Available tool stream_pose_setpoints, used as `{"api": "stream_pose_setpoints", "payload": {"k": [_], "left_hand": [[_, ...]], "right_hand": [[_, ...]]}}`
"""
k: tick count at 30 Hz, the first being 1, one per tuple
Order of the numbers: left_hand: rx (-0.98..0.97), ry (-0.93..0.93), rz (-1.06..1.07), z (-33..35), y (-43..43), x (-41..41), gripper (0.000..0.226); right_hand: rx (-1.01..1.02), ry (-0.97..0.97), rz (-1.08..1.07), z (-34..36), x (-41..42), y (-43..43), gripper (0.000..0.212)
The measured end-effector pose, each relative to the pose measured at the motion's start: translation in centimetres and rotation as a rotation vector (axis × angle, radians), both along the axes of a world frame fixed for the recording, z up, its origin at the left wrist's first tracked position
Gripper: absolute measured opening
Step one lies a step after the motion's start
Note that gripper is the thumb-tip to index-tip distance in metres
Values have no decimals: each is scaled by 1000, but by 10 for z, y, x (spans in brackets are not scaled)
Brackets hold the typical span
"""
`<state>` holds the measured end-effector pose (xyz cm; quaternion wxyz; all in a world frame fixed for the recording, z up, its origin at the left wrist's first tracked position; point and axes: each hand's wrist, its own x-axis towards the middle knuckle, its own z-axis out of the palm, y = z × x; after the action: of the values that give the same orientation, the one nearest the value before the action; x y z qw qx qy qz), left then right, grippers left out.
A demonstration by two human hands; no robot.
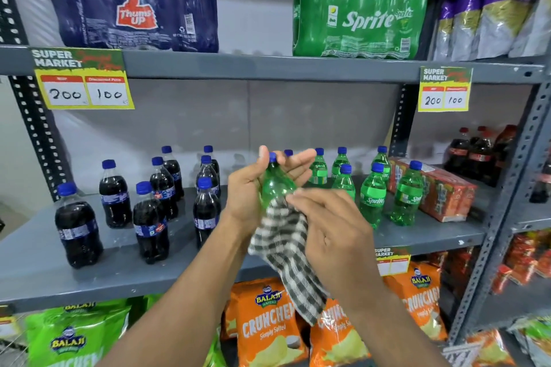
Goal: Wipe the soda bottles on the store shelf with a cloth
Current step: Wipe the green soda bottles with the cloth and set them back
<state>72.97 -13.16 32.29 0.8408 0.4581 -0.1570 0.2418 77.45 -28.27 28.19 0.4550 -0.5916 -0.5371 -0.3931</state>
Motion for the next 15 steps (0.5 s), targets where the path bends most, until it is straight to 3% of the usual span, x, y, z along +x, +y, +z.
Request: {"api": "stream_pose_setpoints", "payload": {"k": [6, 15], "left_hand": [[-11, -29, 30, 1, 17, -6, 38], [10, 13, -123, 6, 4, -2, 39]], "right_hand": [[-62, 8, 78, -41, -7, -10, 27], [61, -2, 19, 24, 3, 24, 27]]}}
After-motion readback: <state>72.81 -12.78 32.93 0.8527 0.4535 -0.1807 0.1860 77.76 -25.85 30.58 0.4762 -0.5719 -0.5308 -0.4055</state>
